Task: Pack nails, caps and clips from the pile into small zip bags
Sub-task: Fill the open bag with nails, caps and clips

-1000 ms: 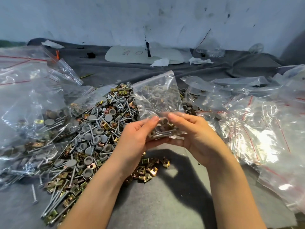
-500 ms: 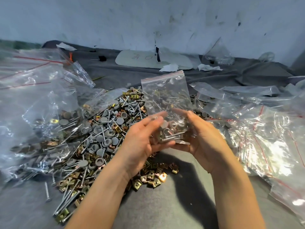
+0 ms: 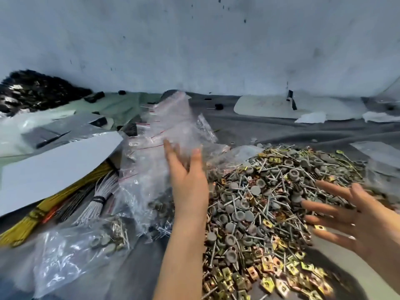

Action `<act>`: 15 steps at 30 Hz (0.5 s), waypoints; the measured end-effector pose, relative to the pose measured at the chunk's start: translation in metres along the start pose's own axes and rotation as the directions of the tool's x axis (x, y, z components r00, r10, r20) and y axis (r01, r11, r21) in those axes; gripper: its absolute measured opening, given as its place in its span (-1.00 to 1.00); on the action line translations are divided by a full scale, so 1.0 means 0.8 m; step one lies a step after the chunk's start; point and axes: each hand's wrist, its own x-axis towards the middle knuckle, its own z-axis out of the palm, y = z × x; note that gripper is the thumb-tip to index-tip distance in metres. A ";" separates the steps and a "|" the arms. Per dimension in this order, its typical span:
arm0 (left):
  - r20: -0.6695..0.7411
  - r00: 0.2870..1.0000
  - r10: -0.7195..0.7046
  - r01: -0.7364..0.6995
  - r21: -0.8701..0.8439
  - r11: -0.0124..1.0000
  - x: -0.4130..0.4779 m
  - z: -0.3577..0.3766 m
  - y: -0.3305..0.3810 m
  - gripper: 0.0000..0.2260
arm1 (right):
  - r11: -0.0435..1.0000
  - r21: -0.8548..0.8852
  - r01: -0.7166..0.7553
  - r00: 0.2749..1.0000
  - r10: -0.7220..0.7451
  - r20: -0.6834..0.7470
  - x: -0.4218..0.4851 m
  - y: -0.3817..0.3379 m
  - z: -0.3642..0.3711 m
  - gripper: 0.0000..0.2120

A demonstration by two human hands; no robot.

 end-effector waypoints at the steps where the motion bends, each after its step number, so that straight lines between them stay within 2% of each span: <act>1: -0.044 0.999 0.006 -0.002 0.091 0.996 0.004 -0.004 -0.005 -0.43 | 1.000 0.007 -0.003 1.000 0.003 -0.004 0.001 0.001 0.002 -0.58; 3: -0.108 0.993 0.043 -0.026 0.150 0.988 0.007 -0.002 -0.011 -0.31 | 1.000 0.003 -0.010 1.000 0.010 0.003 -0.002 0.001 0.006 -0.58; 6: -0.191 0.953 0.233 -0.190 0.219 0.957 -0.003 0.007 -0.013 -0.21 | 1.000 -0.031 0.005 1.000 -0.005 0.014 -0.008 -0.001 0.009 -0.56; 9: -0.271 0.877 0.397 -0.316 0.298 0.901 -0.010 0.013 -0.005 -0.25 | 0.996 -0.072 0.044 0.999 -0.045 -0.025 -0.013 -0.004 0.008 -0.56; 11: -0.274 0.892 0.359 -0.279 0.292 0.915 -0.006 0.014 0.013 -0.40 | 0.993 -0.092 0.075 0.990 -0.085 -0.113 -0.015 -0.007 0.001 -0.57; 13: -0.256 0.910 0.325 -0.251 0.284 0.925 0.001 0.015 0.014 -0.46 | 0.979 -0.148 0.137 0.953 -0.171 -0.251 -0.016 -0.010 -0.009 -0.72; 15: -0.186 0.866 0.465 -0.373 0.379 0.847 -0.015 0.021 -0.001 -0.58 | 0.927 -0.342 0.151 0.857 -0.295 -0.422 -0.013 -0.011 -0.023 -0.87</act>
